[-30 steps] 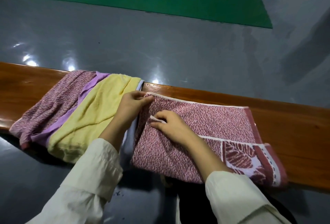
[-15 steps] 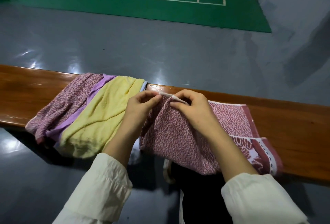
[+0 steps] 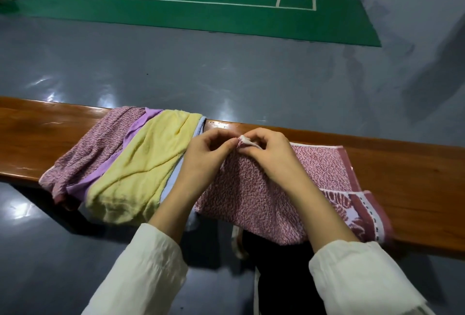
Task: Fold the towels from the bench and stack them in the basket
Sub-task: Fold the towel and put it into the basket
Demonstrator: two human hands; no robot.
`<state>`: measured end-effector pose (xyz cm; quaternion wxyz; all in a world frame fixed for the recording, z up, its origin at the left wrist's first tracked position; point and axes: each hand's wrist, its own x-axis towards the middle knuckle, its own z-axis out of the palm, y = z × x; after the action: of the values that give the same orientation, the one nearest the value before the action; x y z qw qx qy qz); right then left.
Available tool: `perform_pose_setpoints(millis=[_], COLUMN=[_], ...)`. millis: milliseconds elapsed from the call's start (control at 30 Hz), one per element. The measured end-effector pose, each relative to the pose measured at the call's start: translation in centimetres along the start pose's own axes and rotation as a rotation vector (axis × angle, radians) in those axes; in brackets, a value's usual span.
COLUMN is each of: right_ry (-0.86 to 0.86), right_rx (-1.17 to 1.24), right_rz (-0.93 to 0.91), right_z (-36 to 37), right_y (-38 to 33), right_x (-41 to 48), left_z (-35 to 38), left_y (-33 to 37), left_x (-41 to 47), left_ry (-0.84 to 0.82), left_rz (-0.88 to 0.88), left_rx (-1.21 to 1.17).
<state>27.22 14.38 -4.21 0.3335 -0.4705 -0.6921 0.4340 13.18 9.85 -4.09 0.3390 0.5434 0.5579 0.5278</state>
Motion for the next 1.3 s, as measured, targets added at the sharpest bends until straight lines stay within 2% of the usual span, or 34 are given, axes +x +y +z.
perform_pose_setpoints(millis=[100, 267, 400, 800, 1033, 1200, 1300], right_ry=[0.036, 0.136, 0.222, 0.381, 0.455, 0.478, 0.5], right_rx=[-0.001, 0.066, 0.102, 0.141, 0.163, 0.178, 0.179], right_rz=[0.01, 0.025, -0.004, 0.008, -0.028, -0.046, -0.054], right_z=[-0.1, -0.7, -1.3, -2.4, -2.9, -3.3, -3.5], right_y=[0.2, 0.3, 0.3, 0.9, 0.8, 0.6, 0.4], right_x=[0.1, 0.4, 0.6, 0.6, 0.9, 0.9, 0.8], left_z=[0.1, -1.3, -2.9, -4.1, -3.3, -3.4, -3.6], left_y=[-0.4, -3.2, -5.0, -4.5, -3.6, -2.2, -1.9], left_x=[-0.5, -2.5, -3.1, -1.7, -0.7, -0.1, 0.3], left_ry=[-0.013, -0.11, -0.137, -0.178, -0.042, -0.107, -0.155], left_rz=[0.014, 0.075, 0.088, 0.144, 0.224, 0.301, 0.289], left_rx=[-0.011, 0.394, 0.504, 0.487, 0.502, 0.465, 0.466])
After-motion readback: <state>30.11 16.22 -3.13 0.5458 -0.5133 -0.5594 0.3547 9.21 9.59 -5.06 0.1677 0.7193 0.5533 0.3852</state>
